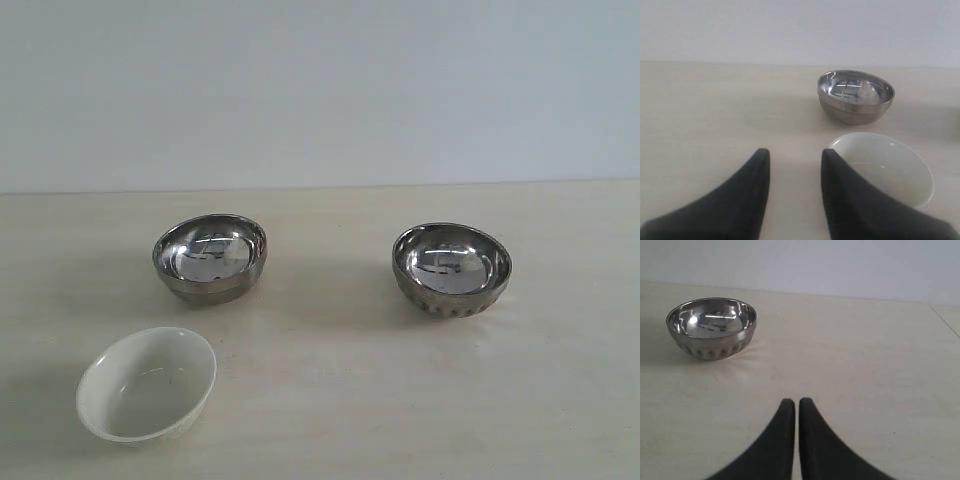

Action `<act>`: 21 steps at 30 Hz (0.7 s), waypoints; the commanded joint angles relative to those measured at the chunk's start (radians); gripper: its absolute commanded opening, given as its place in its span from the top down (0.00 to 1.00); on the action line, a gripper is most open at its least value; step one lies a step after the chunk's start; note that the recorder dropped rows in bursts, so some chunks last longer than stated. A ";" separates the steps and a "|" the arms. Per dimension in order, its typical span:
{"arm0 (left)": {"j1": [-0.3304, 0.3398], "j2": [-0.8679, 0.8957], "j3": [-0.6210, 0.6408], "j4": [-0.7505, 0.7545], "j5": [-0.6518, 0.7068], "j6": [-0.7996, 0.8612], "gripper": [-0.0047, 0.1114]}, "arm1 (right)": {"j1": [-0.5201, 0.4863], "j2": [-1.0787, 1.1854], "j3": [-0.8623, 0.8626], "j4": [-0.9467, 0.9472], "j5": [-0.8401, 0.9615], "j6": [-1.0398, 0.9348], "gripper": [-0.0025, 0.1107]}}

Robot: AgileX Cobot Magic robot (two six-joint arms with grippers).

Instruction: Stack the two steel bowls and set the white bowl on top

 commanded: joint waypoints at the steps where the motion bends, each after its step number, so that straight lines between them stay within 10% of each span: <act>1: 0.003 -0.003 0.004 -0.001 0.001 0.003 0.68 | -0.004 -0.004 -0.001 -0.005 -0.010 -0.007 0.98; 12: 0.003 -0.003 0.004 -0.001 0.001 0.003 0.68 | -0.004 -0.004 -0.001 -0.009 -0.154 -0.008 0.98; 21: 0.003 -0.003 0.004 -0.001 0.001 0.003 0.68 | -0.004 -0.004 -0.001 -0.005 -0.708 0.071 0.98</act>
